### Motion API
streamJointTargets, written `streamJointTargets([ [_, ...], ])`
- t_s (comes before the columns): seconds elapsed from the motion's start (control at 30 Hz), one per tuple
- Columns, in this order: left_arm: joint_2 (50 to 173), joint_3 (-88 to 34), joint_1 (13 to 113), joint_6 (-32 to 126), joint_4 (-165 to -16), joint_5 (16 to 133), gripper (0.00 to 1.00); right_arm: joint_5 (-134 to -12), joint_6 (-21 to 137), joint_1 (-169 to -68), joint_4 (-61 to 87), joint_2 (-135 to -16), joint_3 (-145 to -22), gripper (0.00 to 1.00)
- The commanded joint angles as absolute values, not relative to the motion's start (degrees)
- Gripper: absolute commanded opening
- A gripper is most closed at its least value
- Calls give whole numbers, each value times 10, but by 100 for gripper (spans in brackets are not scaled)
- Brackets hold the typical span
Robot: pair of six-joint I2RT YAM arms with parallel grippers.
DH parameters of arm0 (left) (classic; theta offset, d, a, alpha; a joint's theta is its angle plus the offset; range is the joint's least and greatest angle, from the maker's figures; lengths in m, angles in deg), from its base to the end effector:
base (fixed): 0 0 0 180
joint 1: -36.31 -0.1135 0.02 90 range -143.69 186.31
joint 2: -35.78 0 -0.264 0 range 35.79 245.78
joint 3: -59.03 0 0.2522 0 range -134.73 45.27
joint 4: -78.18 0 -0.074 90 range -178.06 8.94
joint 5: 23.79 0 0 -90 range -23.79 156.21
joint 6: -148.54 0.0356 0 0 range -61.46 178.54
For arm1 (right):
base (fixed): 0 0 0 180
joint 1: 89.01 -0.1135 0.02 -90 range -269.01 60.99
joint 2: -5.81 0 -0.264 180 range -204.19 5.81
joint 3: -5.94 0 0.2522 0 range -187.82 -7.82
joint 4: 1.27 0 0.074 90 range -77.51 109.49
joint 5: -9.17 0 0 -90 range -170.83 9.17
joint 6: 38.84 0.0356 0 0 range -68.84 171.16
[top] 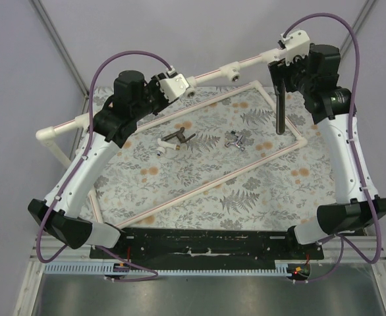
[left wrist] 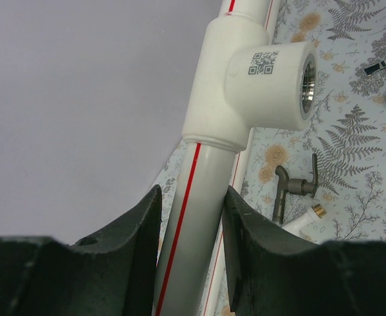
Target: Install the water faucets
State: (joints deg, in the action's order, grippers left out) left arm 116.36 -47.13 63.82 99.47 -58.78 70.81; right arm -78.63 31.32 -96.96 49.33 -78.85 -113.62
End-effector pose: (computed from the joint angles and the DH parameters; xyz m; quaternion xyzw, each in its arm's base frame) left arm 0.2725 -0.1451 0.4500 0.4727 0.6528 0.0369 0.5908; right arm 0.3046 0.0439 0.4910 -0.2026 0.7708 -0.0473 0.6021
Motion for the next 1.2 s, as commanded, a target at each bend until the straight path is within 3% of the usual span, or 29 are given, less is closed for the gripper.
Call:
streamJointTargets([
  [0.0,1183,-439,643,921,-476,694,5,-874,294,-971,498,-819,-1181,79],
  [0.27,1182,-442,644,922,-475,695,5,-883,367,-961,496,-856,-1180,62],
  [0.43,1181,-439,644,920,-476,696,5,-704,542,-894,485,-854,-1160,38],
  [0.5,1180,-439,646,920,-476,700,5,-614,632,-831,462,-859,-1142,33],
  [0.7,1178,-438,648,920,-476,701,5,-411,991,-737,199,-863,-1001,22],
  [0.8,1176,-438,648,920,-475,702,5,-370,1249,-712,-44,-894,-897,8],
  [0.93,1175,-436,648,919,-477,703,5,-391,1608,-714,-392,-991,-795,6],
  [1.0,1174,-435,649,919,-480,704,5,-409,1704,-721,-491,-1042,-769,6],
  [1.07,1174,-435,648,918,-479,707,5,-421,1738,-728,-518,-1061,-753,8],
  [1.17,1175,-437,648,918,-479,705,5,-436,1728,-731,-498,-1055,-724,21],
])
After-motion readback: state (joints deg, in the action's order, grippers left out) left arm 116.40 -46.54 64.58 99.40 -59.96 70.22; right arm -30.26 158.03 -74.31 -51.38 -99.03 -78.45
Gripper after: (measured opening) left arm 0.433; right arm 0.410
